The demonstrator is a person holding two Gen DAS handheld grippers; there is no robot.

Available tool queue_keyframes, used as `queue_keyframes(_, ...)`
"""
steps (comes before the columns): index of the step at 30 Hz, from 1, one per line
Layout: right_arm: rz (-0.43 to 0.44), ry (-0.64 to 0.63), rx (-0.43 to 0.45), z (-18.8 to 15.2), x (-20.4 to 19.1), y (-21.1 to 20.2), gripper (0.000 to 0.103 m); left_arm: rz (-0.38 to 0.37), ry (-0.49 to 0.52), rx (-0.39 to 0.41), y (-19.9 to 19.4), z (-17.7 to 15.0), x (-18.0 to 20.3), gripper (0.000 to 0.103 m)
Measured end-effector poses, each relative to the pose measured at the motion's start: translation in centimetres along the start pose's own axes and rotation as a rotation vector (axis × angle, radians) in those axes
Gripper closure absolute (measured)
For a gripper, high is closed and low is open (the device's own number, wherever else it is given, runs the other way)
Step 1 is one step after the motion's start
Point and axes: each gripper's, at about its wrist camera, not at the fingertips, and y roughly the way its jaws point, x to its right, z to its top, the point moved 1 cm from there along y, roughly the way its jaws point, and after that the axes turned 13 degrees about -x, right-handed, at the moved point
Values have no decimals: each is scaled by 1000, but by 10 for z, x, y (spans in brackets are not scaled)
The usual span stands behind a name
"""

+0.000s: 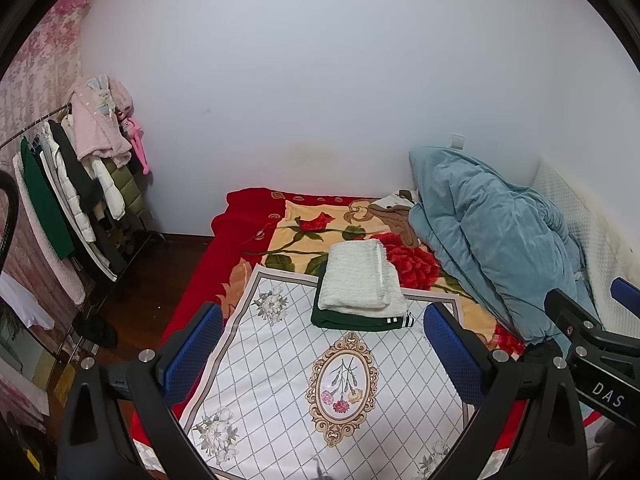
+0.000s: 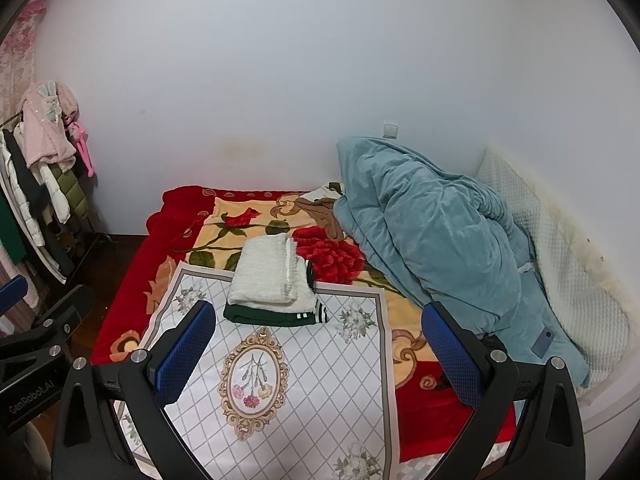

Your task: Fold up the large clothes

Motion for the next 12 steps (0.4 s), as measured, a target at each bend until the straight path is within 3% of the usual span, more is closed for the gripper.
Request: queue_keyframes(12,5,-2,-3,2,-2,0,0,-3,-3,-4,0,-2,-1,1)
